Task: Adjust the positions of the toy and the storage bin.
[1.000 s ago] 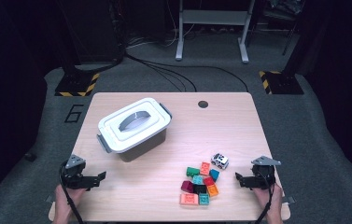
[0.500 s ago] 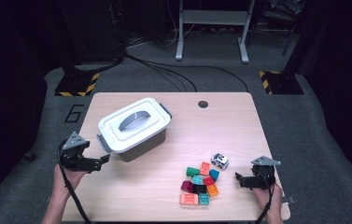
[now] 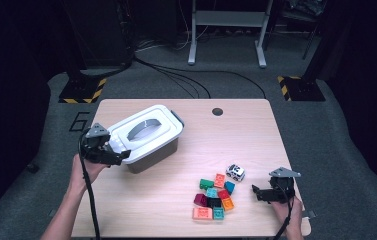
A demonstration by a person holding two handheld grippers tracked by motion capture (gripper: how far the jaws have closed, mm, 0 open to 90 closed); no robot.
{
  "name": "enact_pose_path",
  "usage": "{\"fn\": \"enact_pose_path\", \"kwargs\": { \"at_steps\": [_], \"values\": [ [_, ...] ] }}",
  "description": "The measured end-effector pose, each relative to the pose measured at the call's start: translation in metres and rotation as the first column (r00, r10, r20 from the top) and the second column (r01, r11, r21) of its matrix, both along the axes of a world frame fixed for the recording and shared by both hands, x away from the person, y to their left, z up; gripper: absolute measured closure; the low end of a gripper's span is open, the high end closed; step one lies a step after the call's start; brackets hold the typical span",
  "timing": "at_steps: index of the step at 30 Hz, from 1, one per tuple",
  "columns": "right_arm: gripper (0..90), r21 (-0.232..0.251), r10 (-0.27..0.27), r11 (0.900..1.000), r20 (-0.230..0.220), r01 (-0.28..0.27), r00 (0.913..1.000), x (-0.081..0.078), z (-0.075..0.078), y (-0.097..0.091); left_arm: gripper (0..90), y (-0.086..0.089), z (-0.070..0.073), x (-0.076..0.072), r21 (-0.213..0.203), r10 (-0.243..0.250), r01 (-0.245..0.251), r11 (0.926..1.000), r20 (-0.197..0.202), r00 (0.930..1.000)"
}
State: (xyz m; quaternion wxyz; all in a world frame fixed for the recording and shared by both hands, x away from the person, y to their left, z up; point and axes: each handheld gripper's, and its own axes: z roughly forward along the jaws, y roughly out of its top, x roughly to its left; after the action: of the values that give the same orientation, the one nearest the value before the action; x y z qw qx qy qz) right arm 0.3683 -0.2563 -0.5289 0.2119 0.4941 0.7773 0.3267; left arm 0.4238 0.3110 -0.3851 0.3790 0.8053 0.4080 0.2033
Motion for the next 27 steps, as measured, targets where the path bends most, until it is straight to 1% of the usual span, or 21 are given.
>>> {"fn": "enact_pose_path", "kwargs": {
  "at_steps": [1, 3, 6, 8, 9, 10, 11, 12, 13, 15, 17, 18, 19, 21, 23, 24, 25, 26, 27],
  "values": [
    [1.6, 0.000, 0.000, 1.0000, 0.000, 0.000, 1.0000, 0.000, 0.000, 0.000, 2.8, -0.004, -0.001, 0.007, 0.012, -0.007, 0.007, 0.9999, -0.003, 1.0000],
    [1.6, 0.000, 0.000, 1.0000, 0.000, 0.000, 1.0000, 0.000, 0.000, 0.000, 5.1, -0.007, -0.002, 0.014, 0.017, -0.015, 0.015, 0.9997, -0.008, 0.9999],
    [1.6, 0.000, 0.000, 1.0000, 0.000, 0.000, 1.0000, 0.000, 0.000, 0.000, 10.1, -0.013, -0.003, 0.022, 0.016, -0.024, 0.024, 0.9996, -0.004, 0.9997],
    [1.6, 0.000, 0.000, 1.0000, 0.000, 0.000, 1.0000, 0.000, 0.000, 0.000, 15.5, -0.016, -0.002, 0.029, 0.029, -0.030, 0.030, 0.9991, 0.000, 0.9995],
    [1.6, 0.000, 0.000, 1.0000, 0.000, 0.000, 1.0000, 0.000, 0.000, 0.000, 18.1, -0.017, -0.002, 0.032, 0.028, -0.034, 0.034, 0.9991, -0.001, 0.9994],
    [1.6, 0.000, 0.000, 1.0000, 0.000, 0.000, 1.0000, 0.000, 0.000, 0.000, 22.6, -0.018, -0.001, 0.036, 0.028, -0.035, 0.036, 0.9990, -0.008, 0.9993],
    [1.6, 0.000, 0.000, 1.0000, 0.000, 0.000, 1.0000, 0.000, 0.000, 0.000, 27.3, -0.018, -0.001, 0.036, 0.028, -0.035, 0.036, 0.9990, -0.008, 0.9993],
    [1.6, 0.000, 0.000, 1.0000, 0.000, 0.000, 1.0000, 0.000, 0.000, 0.000, 32.1, -0.021, 0.001, 0.042, 0.026, -0.035, 0.035, 0.9991, -0.006, 0.9994],
    [1.6, 0.000, 0.000, 1.0000, 0.000, 0.000, 1.0000, 0.000, 0.000, 0.000, 35.4, -0.021, 0.001, 0.042, 0.026, -0.035, 0.035, 0.9991, -0.006, 0.9994],
    [1.9, 0.001, 0.000, 1.0000, 0.001, 0.000, 1.0000, 0.000, 0.000, 0.000, 39.9, -0.025, 0.006, 0.051, 0.024, -0.042, 0.042, 0.9988, -0.010, 0.9991],
    [2.1, 0.004, -0.006, 1.0000, -0.001, 0.006, 1.0000, 0.000, 0.000, 0.000, 43.9, -0.027, 0.007, 0.053, 0.025, -0.045, 0.045, 0.9987, -0.009, 0.9990],
    [2.2, 0.005, -0.007, 1.0000, 0.000, 0.007, 1.0000, 0.000, 0.000, 0.000, 43.9, -0.029, 0.008, 0.055, 0.038, -0.052, 0.052, 0.9979, -0.010, 0.9986],
    [2.3, 0.005, -0.007, 1.0000, -0.001, 0.007, 1.0000, 0.000, 0.000, 0.000, 46.5, -0.034, 0.010, 0.058, 0.047, -0.068, 0.069, 0.9965, -0.008, 0.9976],
    [2.3, 0.005, -0.007, 1.0000, -0.001, 0.007, 1.0000, 0.000, 0.000, 0.000, 49.0, -0.037, 0.010, 0.059, 0.053, -0.074, 0.074, 0.9958, -0.002, 0.9972],
    [2.5, 0.004, -0.005, 1.0000, 0.002, 0.005, 1.0000, 0.000, 0.000, 0.000, 53.3, -0.042, 0.011, 0.059, 0.071, -0.093, 0.093, 0.9932, 0.002, 0.9957],
    [2.5, 0.006, -0.005, 1.0000, 0.001, 0.005, 1.0000, 0.000, 0.000, 0.000, 56.1, -0.047, 0.011, 0.060, 0.095, -0.104, 0.103, 0.9902, 0.007, 0.9946],
    [2.6, 0.006, -0.005, 1.0000, 0.002, 0.005, 1.0000, 0.000, 0.000, 0.000, 57.9, -0.049, 0.011, 0.060, 0.107, -0.099, 0.097, 0.9895, 0.013, 0.9950],
    [2.7, 0.005, -0.006, 1.0000, 0.002, 0.006, 1.0000, 0.000, 0.000, 0.000, 59.8, -0.051, 0.011, 0.061, 0.123, -0.102, 0.099, 0.9874, 0.018, 0.9946],
    [2.7, 0.005, -0.006, 1.0000, 0.002, 0.006, 1.0000, 0.000, 0.000, 0.000, 60.3, -0.051, 0.011, 0.061, 0.123, -0.102, 0.099, 0.9874, 0.018, 0.9946]
  ]
}}
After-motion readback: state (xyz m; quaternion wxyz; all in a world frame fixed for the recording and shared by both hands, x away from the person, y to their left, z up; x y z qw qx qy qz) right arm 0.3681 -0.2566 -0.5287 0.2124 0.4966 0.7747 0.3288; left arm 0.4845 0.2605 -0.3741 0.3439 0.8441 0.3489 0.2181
